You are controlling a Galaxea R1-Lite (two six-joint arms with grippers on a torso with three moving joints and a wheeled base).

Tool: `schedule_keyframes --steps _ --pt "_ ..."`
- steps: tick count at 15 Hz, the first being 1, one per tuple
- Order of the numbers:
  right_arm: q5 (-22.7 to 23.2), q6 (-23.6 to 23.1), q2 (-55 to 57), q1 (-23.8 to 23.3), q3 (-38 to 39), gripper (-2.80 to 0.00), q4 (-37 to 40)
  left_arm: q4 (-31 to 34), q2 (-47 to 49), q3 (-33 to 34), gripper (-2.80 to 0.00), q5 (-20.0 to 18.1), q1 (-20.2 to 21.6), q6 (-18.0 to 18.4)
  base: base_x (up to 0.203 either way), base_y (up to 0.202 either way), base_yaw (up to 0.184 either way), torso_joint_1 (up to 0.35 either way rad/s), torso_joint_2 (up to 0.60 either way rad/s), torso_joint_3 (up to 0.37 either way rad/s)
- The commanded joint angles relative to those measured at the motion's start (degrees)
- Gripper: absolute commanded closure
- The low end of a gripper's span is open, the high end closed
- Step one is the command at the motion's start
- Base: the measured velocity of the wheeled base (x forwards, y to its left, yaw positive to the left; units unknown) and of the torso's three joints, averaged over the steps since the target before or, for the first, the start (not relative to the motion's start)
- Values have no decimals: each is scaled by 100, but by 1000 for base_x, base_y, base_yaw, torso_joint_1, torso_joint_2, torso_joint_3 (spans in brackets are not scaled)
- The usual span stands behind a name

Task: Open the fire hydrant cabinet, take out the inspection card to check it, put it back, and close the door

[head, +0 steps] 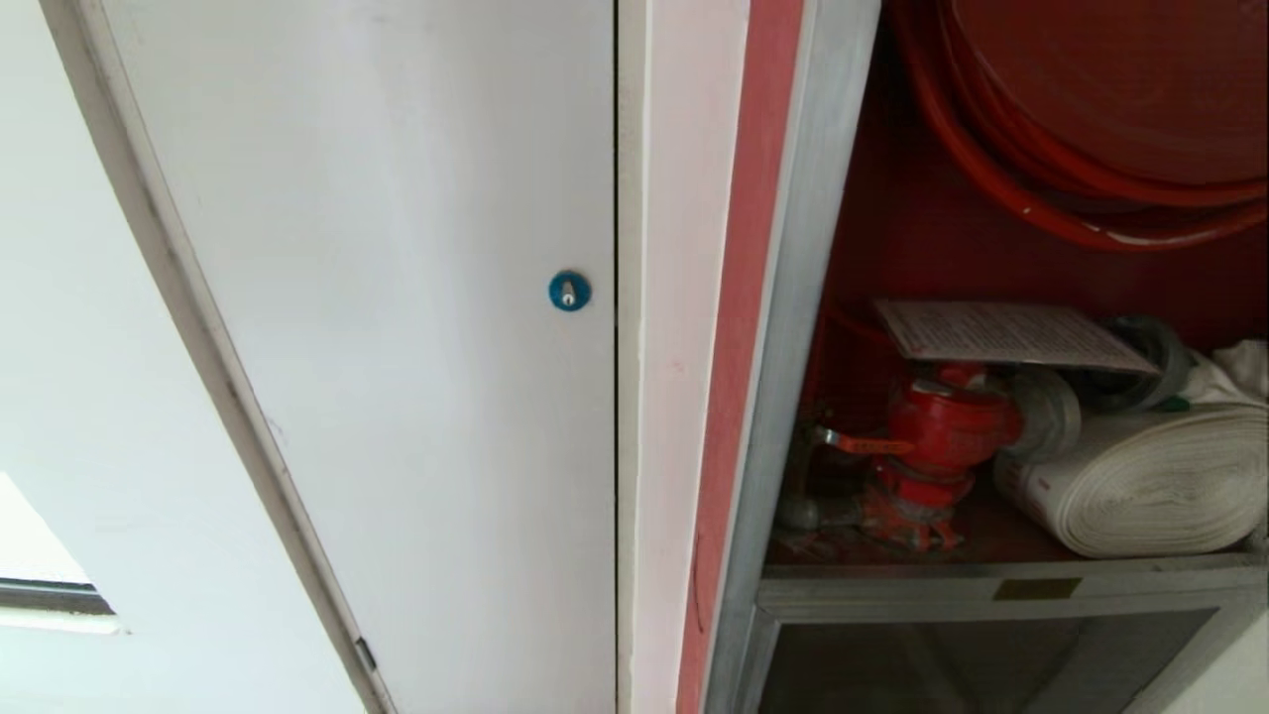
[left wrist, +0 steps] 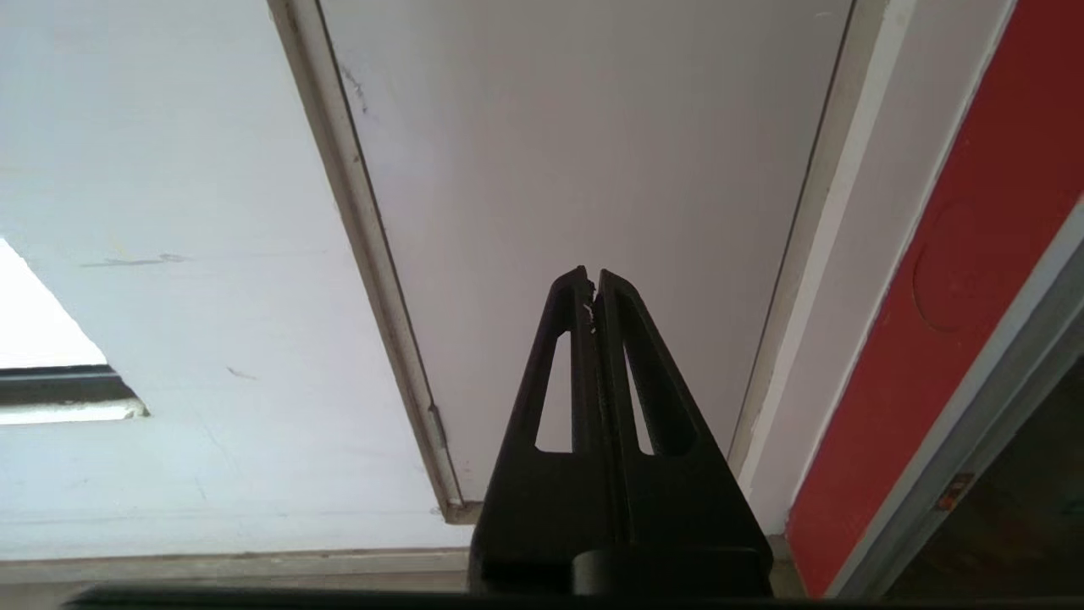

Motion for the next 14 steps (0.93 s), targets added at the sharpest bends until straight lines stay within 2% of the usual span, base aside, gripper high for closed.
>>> schedule_keyframes --steps 1,14 --pt "-1 0 0 1 9 0 3 -1 5 70 0 25 0 -26 -198 0 0 2 7 2" --pt "0 0 0 1 9 0 -5 -1 5 70 0 25 0 -27 -197 0 1 0 4 1"
